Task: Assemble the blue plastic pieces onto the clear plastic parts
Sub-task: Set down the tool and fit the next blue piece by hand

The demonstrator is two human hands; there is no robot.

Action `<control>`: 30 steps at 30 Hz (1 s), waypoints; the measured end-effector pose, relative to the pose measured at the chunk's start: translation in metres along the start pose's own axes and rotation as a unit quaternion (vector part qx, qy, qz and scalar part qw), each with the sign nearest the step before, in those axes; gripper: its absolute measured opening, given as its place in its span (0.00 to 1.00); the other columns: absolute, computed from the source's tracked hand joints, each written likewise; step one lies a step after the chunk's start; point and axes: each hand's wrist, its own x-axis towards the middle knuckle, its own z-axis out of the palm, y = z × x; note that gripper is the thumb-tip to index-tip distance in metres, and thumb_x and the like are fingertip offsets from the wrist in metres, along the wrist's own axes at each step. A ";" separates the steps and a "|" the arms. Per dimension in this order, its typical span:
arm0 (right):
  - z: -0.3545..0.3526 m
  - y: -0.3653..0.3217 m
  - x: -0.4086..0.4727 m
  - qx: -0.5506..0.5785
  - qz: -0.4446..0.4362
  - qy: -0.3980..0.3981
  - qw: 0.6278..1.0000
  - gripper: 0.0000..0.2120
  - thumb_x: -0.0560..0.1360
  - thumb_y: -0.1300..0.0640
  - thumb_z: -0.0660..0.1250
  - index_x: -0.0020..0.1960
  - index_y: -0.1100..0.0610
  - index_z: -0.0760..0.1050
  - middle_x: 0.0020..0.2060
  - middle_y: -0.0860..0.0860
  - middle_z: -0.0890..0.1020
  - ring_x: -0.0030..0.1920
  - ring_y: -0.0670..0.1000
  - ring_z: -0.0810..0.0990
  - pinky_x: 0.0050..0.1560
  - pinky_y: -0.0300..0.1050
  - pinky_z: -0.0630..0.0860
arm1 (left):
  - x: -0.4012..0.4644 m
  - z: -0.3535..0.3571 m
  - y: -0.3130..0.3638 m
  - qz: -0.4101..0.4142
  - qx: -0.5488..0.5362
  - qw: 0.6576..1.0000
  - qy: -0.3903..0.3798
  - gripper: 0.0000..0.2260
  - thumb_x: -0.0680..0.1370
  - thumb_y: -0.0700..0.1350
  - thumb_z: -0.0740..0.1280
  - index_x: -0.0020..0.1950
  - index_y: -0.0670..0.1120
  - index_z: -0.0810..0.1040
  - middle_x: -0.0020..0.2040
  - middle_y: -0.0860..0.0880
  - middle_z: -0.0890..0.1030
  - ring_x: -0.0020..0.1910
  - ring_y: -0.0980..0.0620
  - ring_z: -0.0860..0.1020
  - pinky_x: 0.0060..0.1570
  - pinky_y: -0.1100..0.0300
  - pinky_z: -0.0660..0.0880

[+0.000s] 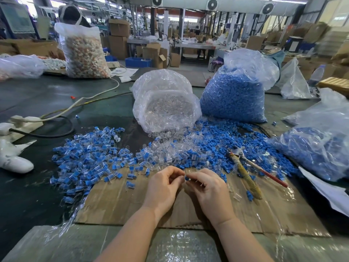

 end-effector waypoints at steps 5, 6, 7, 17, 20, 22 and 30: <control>-0.002 -0.005 0.000 0.013 0.005 -0.005 1.000 0.12 0.69 0.51 0.70 0.50 0.53 0.83 0.40 0.47 0.81 0.41 0.49 0.80 0.41 0.44 0.77 | 0.000 -0.001 0.000 0.003 0.011 1.000 0.002 0.06 0.76 0.40 0.67 0.47 0.51 0.80 0.41 0.55 0.81 0.41 0.61 0.79 0.43 0.71 0.74; -0.003 -0.006 0.001 0.013 0.007 -0.011 1.000 0.12 0.69 0.50 0.68 0.50 0.53 0.83 0.40 0.47 0.81 0.41 0.49 0.79 0.41 0.44 0.77 | 0.000 -0.001 0.000 0.005 0.014 1.000 0.003 0.06 0.76 0.40 0.67 0.46 0.51 0.80 0.41 0.55 0.81 0.41 0.62 0.79 0.43 0.71 0.74; -0.003 -0.006 0.001 0.012 0.007 -0.017 1.000 0.12 0.69 0.49 0.68 0.50 0.53 0.83 0.40 0.47 0.81 0.41 0.49 0.79 0.41 0.44 0.77 | 0.000 -0.001 0.000 0.005 0.015 1.000 0.005 0.06 0.76 0.39 0.67 0.46 0.51 0.80 0.41 0.55 0.81 0.41 0.62 0.79 0.43 0.71 0.74; -0.001 -0.005 0.001 0.011 0.003 -0.015 1.000 0.14 0.69 0.46 0.67 0.48 0.54 0.83 0.39 0.48 0.80 0.41 0.49 0.79 0.40 0.45 0.77 | 0.000 -0.001 0.001 0.008 0.003 1.000 0.005 0.06 0.74 0.39 0.69 0.44 0.50 0.80 0.39 0.54 0.82 0.38 0.63 0.78 0.41 0.72 0.74; -0.001 -0.005 0.001 0.000 -0.001 -0.018 1.000 0.13 0.69 0.48 0.68 0.48 0.54 0.83 0.39 0.48 0.80 0.41 0.50 0.79 0.41 0.43 0.76 | 0.000 0.001 0.001 0.009 0.003 1.000 0.013 0.07 0.73 0.38 0.70 0.42 0.51 0.79 0.37 0.54 0.82 0.37 0.62 0.78 0.41 0.71 0.73; 0.000 -0.003 0.000 -0.011 -0.005 -0.015 1.000 0.10 0.69 0.53 0.71 0.48 0.55 0.82 0.40 0.48 0.80 0.43 0.50 0.79 0.45 0.42 0.75 | 0.001 0.002 0.001 0.007 0.001 1.000 0.020 0.07 0.72 0.38 0.71 0.41 0.50 0.79 0.37 0.54 0.82 0.37 0.60 0.78 0.41 0.71 0.73; -0.037 0.020 0.020 -0.173 0.144 0.102 0.969 0.13 0.74 0.54 0.68 0.57 0.59 0.77 0.52 0.55 0.80 0.53 0.55 0.76 0.54 0.48 0.67 | -0.001 0.001 0.002 0.010 0.010 1.000 0.015 0.07 0.73 0.38 0.70 0.41 0.51 0.78 0.35 0.57 0.79 0.34 0.67 0.76 0.36 0.76 0.70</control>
